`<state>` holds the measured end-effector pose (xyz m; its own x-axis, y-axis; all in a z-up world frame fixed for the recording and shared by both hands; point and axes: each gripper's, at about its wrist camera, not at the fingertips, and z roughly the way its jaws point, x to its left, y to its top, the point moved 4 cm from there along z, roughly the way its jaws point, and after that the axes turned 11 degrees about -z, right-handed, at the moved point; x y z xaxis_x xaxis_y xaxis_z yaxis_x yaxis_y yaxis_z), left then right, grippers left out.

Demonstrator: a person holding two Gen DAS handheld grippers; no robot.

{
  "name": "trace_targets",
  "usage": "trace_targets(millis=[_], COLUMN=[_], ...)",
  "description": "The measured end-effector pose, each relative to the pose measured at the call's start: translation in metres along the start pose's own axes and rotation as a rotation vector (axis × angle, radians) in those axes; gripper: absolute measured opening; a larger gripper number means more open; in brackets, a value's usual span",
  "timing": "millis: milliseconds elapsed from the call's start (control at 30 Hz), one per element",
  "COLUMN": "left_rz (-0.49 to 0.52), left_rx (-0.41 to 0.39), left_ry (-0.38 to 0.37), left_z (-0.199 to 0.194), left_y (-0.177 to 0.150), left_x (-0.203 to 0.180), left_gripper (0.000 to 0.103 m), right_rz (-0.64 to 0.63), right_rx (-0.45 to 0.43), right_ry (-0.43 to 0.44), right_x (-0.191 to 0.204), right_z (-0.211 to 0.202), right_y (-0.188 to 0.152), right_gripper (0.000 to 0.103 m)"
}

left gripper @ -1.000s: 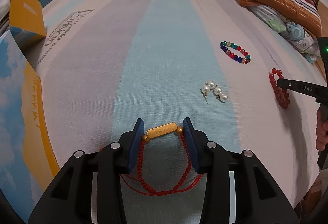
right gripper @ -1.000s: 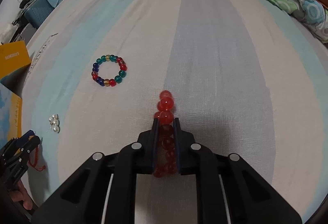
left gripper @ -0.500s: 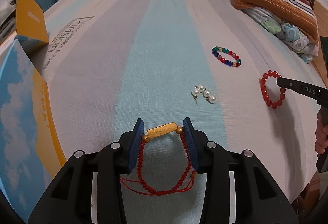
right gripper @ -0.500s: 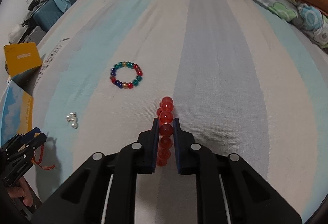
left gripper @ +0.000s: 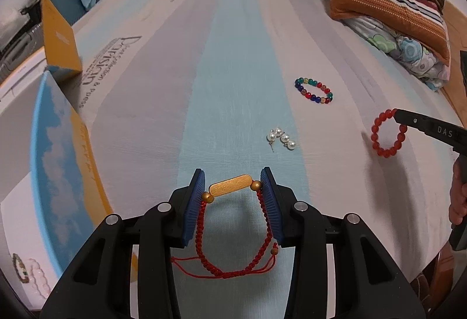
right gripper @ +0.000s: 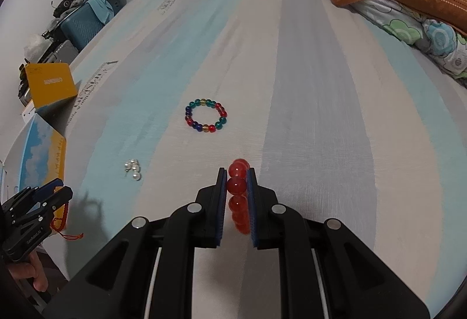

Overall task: Organize jewelry
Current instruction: 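Lift both bracelets and carry them toward the cardboard box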

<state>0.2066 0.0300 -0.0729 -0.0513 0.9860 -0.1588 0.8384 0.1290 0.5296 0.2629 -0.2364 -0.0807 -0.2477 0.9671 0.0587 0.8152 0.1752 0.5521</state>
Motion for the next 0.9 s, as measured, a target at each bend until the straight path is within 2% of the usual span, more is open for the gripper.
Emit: trace_targets(millis=[500,900], left_rz=[-0.009,-0.032], left_rx=[-0.024,-0.076], left_ry=[0.049,0.081], left_z=[-0.052,-0.101], left_y=[0.009,0.021], left_x=[0.01,0.034], left_gripper=[0.039,0.039], right_rz=[-0.027,-0.089], right_rx=[-0.062,-0.122], right_ry=[-0.008,-0.01], right_x=[0.03,0.078], right_z=[-0.053,-0.096], right_y=[0.014,0.038], right_gripper=[0.013,0.013])
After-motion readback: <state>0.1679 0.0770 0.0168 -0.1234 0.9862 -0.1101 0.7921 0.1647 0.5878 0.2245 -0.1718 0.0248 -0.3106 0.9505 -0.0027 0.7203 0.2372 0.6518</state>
